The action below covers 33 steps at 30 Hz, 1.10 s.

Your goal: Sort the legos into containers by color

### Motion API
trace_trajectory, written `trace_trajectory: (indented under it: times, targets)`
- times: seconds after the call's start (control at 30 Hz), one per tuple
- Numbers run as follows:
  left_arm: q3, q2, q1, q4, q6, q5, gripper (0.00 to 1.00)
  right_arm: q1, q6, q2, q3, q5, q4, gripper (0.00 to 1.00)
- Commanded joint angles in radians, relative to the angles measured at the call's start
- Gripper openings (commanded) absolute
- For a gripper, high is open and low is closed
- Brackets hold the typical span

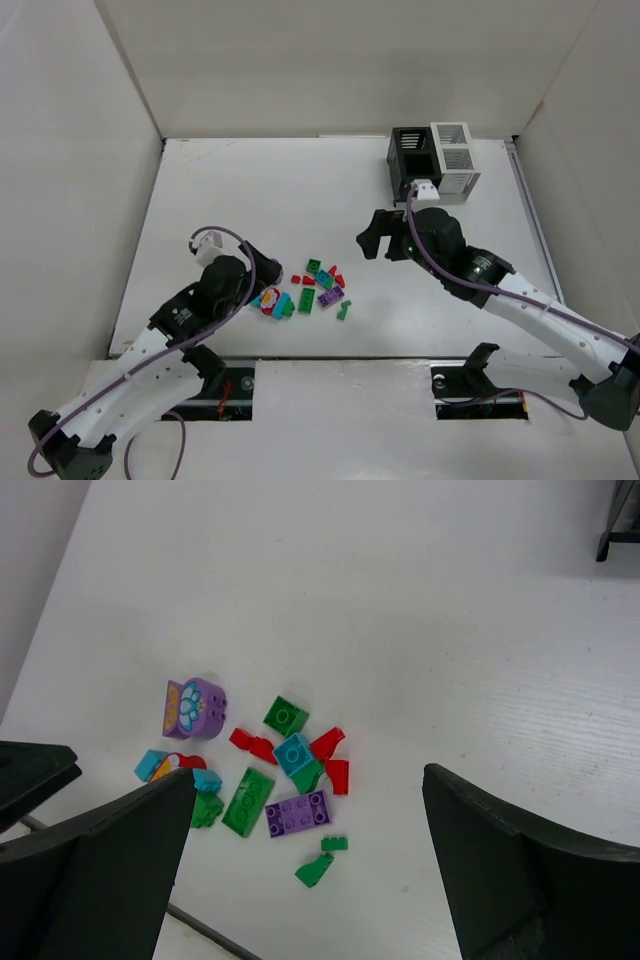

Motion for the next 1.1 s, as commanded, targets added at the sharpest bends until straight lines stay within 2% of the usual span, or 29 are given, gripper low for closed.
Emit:
trace_trajectory:
  times: [0.0,0.13,0.3,0.47,0.6,0.8,0.93,1.07]
  targets:
    - [-0.002,0.020,0.003,-0.136,-0.201,-0.035,1.00,0.016,0.021,-0.006,-0.006,0.048,0.002,1.00]
    - [-0.077,0.020,0.003,-0.161,-0.380,-0.026,1.00,0.016,0.042,-0.006,-0.015,0.048,-0.007,1.00]
    - [-0.143,0.020,0.003,-0.118,-0.492,-0.016,1.00,0.016,0.052,0.012,-0.015,0.039,-0.029,1.00]
    - [-0.153,0.089,0.003,-0.192,-0.653,-0.036,1.00,0.016,0.070,0.023,-0.024,0.027,-0.049,1.00]
    - [-0.153,0.155,0.003,-0.137,-0.684,-0.045,1.00,0.016,0.070,0.033,-0.024,0.018,-0.058,1.00]
    - [-0.114,0.299,0.003,-0.161,-0.726,-0.055,0.99,0.016,0.079,0.042,-0.024,0.051,-0.093,1.00]
    - [-0.104,0.363,0.003,-0.170,-0.726,-0.055,0.98,0.016,0.079,0.042,-0.024,0.051,-0.093,1.00]
    - [-0.085,0.400,0.014,-0.108,-0.703,-0.055,0.95,0.016,0.079,0.052,-0.024,0.051,-0.093,1.00]
